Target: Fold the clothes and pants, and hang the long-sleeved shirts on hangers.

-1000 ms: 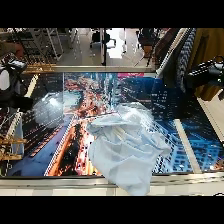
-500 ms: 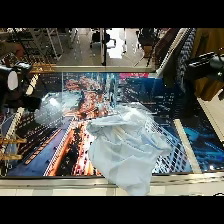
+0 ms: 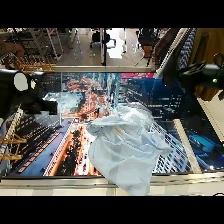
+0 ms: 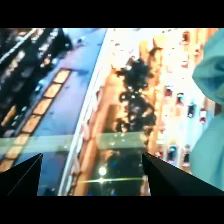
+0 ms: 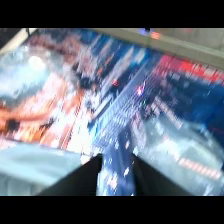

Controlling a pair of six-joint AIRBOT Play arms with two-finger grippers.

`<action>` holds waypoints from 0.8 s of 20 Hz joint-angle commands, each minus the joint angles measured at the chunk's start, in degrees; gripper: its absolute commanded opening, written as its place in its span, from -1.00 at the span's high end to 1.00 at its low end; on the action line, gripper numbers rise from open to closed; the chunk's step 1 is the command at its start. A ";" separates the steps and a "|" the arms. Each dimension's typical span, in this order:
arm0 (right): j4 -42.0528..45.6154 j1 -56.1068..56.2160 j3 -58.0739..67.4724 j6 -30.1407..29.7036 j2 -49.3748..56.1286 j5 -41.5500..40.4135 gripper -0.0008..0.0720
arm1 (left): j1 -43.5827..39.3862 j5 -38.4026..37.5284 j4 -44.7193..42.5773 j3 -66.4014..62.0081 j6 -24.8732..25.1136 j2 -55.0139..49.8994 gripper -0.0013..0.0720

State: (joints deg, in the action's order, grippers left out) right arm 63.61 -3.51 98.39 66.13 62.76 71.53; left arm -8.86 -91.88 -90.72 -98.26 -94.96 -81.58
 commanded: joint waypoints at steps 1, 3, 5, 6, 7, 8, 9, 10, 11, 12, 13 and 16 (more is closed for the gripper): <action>1.62 0.04 -4.57 4.33 0.33 14.60 0.12 | -0.04 5.40 16.61 6.51 9.51 -0.09 -0.93; -2.25 0.04 -15.04 4.24 0.24 18.36 0.11 | -1.27 13.55 24.98 13.75 17.18 -0.09 -0.91; -7.91 0.04 -29.29 4.09 0.11 16.52 -0.21 | -3.72 24.79 26.69 20.52 23.74 -0.20 -0.91; -10.62 0.07 -36.28 3.82 0.13 13.18 -0.40 | -5.33 30.93 26.69 23.43 27.80 -0.33 -0.93; -13.03 0.07 -43.10 3.87 0.26 8.70 -0.49 | -7.04 35.80 26.29 25.24 31.12 -0.79 -0.93; -14.95 0.07 -48.74 3.89 0.39 3.93 -0.49 | -8.57 39.10 25.57 25.83 33.29 -1.70 -0.94; -15.89 0.28 -52.52 3.89 0.68 -0.17 -0.49 | -10.12 42.05 23.89 25.81 34.40 -3.13 -0.96; -15.61 0.90 -54.75 3.85 1.22 -3.56 -0.50 | -11.41 44.22 21.97 25.77 34.75 -4.55 -0.96; -15.19 1.86 -55.67 3.85 2.23 -5.97 -0.52 | -12.59 45.86 19.80 25.77 35.01 -6.19 -0.96; -15.21 2.89 -55.54 3.85 3.41 -7.28 -0.52 | -13.42 47.56 18.10 25.77 34.97 -7.65 -0.96; -15.19 4.13 -55.15 3.85 4.55 -8.94 -0.52 | -14.03 50.38 16.94 25.77 34.97 -9.03 -0.96; -15.37 7.93 -54.93 3.89 7.30 -14.53 -0.78 | -14.38 60.39 17.16 25.75 33.57 -11.37 -0.80</action>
State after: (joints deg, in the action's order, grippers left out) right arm 49.01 1.52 45.08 70.02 67.75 63.81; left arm -22.11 -42.33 -72.05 -72.86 -61.73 -90.43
